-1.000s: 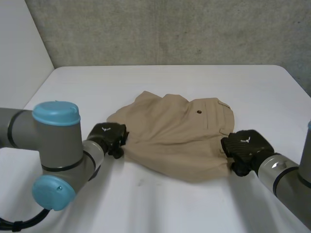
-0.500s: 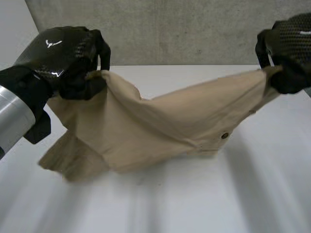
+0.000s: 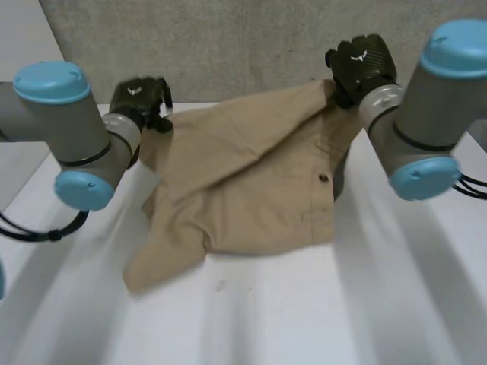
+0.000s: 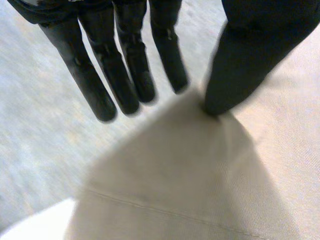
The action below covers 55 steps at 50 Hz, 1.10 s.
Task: Fold the shorts.
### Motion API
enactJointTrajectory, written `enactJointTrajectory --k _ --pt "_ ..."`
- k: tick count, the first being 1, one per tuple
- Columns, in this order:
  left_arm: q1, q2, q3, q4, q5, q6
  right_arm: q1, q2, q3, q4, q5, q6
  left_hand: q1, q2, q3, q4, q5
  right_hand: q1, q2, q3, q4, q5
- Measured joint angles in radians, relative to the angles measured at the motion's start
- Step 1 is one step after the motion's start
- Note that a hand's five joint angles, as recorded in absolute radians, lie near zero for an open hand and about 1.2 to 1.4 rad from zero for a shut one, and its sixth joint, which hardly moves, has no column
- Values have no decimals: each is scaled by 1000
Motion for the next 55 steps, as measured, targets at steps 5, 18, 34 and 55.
enactJointTrajectory --k 5,18,34,55 --pt "2 -61 50 171 -42 22 12 119 -97 -117 17 -78 -855 -827 -838 -844 -838 -566 -694 -718 -709 -704" --pt "-14 109 -213 245 -35 39 39 -16 132 -44 70 -112 -856 -865 -869 -879 -872 -568 -705 -730 -714 -722" --pt "-5 463 -728 127 -21 74 35 -241 558 139 -28 67 -717 -748 -767 -764 -763 -441 -542 -562 -563 -584" --pt "112 401 -903 105 27 169 25 -2 522 -32 -139 129 -704 -729 -746 -741 -740 -235 -292 -319 -323 -360"
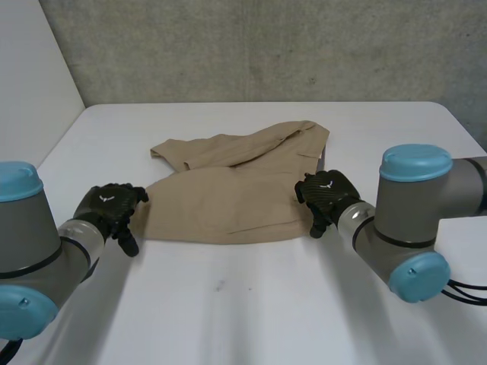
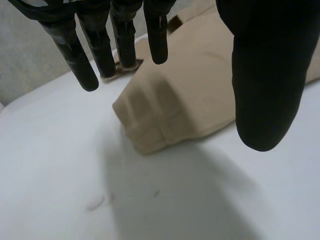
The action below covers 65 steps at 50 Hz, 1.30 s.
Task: Fold the shorts.
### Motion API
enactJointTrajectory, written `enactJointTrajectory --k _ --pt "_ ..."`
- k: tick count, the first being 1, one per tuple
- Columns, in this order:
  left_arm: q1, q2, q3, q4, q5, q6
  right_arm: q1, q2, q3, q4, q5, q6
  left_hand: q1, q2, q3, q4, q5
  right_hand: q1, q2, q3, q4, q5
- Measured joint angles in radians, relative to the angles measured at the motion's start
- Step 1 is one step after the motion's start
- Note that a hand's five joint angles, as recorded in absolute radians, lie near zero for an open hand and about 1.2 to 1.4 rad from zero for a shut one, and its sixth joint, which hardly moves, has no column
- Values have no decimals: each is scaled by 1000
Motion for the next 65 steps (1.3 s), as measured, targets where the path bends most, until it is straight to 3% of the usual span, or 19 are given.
enactJointTrajectory --k 7,8,11,32,42,49,53,60,65 --pt "17 -18 5 1 3 -1 0 64 -60 -2 6 -6 0 0 0 0 0 33 37 37 36 34" --pt "18 -20 6 1 3 -1 1 70 -67 -3 6 -6 0 1 0 0 0 267 321 311 313 303" --pt "18 -24 6 3 4 -1 1 74 -77 -8 7 -2 0 3 0 0 0 384 542 538 547 522" --pt "-1 -149 79 61 1 15 0 -67 22 -25 20 78 86 88 91 88 87 387 548 548 566 549" --pt "0 -220 143 80 -1 97 -1 -90 37 -23 23 108 236 228 229 229 220 387 548 547 566 549" --pt "0 -242 174 86 0 106 0 -85 36 -24 27 104 436 428 428 424 413 387 548 547 566 549" --pt "0 -247 187 86 0 104 0 -84 32 -24 37 101 767 766 758 763 742 387 548 547 567 549" --pt "-11 -215 179 83 1 100 0 -88 25 -12 47 95 784 839 815 838 777 387 548 547 570 549" --pt "-49 -104 141 75 3 99 1 -114 24 46 46 71 784 841 819 838 777 387 548 552 570 549"
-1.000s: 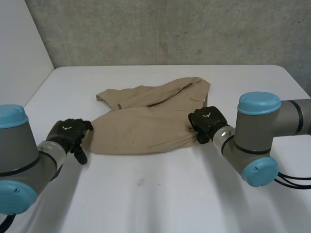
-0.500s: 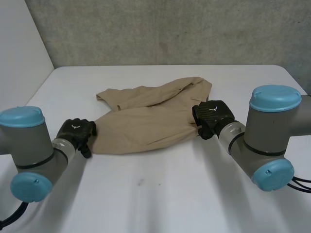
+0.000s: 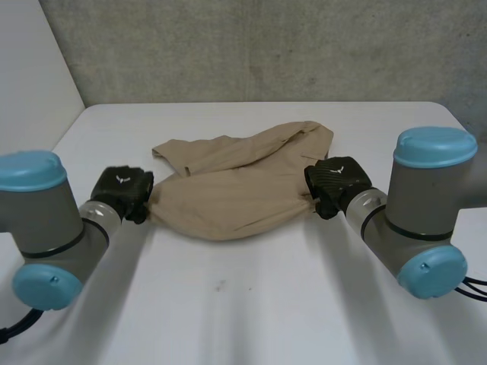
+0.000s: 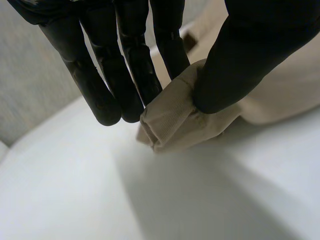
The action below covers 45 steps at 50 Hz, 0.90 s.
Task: Fold the shorts.
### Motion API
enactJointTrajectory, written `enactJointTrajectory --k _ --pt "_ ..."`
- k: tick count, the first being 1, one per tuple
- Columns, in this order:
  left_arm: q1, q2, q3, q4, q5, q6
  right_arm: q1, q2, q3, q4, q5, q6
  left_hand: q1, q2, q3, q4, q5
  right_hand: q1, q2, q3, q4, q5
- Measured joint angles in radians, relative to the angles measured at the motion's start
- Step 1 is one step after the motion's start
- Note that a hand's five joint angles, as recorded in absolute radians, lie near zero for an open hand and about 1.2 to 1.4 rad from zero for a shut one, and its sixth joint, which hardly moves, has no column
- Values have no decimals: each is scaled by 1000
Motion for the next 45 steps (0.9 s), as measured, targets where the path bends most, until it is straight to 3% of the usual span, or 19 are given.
enactJointTrajectory --k 13,18,24,30,35,45 --pt "-38 398 -81 -100 25 -20 -19 -235 -9 222 -5 -94 0 2 2 4 0 0 0 1 0 11" --pt "-49 566 -77 -140 82 -84 -41 -367 -17 236 -10 -94 0 2 2 4 0 14 0 1 0 14" --pt "-51 650 -93 -190 128 -164 -73 -449 4 260 -11 -101 0 3 2 4 0 14 0 1 0 18" --pt "-53 633 -125 -223 140 -190 -88 -461 65 297 -8 -139 0 3 2 4 0 14 0 1 0 18" --pt "-53 522 -134 -223 136 -182 -88 -439 110 299 -11 -186 0 3 2 4 0 14 0 1 0 18" --pt "-46 249 -73 -224 124 -141 -76 -265 125 267 -5 -204 0 4 2 4 0 0 -31 -26 -34 -12"
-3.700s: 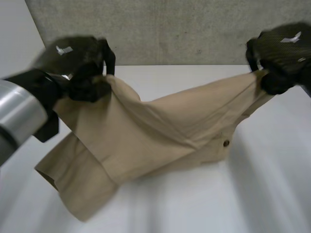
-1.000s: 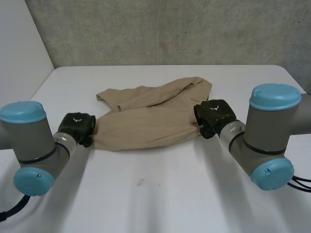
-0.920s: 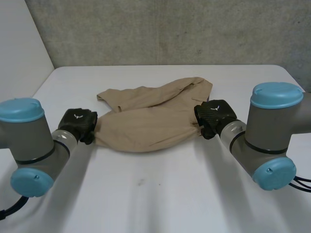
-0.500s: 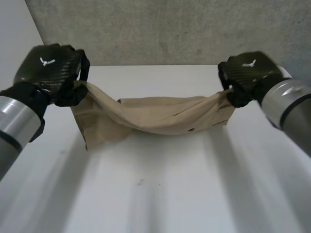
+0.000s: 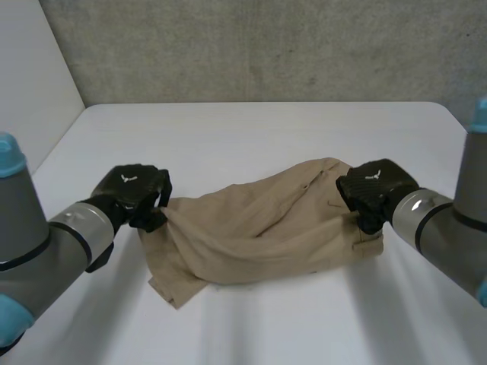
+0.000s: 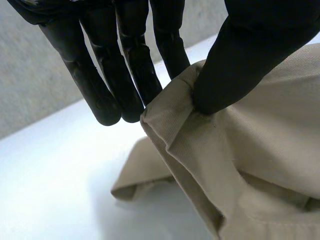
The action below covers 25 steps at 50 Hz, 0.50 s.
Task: Fold the shorts.
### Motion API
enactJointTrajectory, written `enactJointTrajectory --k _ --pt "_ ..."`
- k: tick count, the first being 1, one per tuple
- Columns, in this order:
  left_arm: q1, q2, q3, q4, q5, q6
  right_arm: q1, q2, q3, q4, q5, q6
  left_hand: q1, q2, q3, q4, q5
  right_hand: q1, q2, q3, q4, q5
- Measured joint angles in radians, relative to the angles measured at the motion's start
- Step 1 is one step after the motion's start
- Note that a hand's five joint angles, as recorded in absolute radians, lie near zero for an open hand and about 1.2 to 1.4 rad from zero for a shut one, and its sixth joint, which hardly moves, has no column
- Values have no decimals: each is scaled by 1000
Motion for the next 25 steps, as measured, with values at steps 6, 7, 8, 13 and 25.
enactJointTrajectory --k 6,7,8,13,25 --pt "-3 -31 7 0 1 5 -3 24 7 -3 1 58 0 0 0 0 0 -340 -478 -477 -485 -447" --pt "-6 -30 7 1 1 5 -5 21 10 -1 1 81 0 0 0 0 0 -387 -527 -538 -550 -513" --pt "-6 -30 7 1 1 5 -5 21 10 -1 1 81 0 0 0 0 0 -387 -527 -538 -550 -513" --pt "-9 -21 6 4 2 4 -11 -14 26 6 0 109 0 0 0 0 0 -466 -628 -635 -641 -610" --pt "-10 -33 16 7 1 4 -11 -92 121 72 -10 104 0 0 0 0 0 -473 -640 -655 -666 -640"
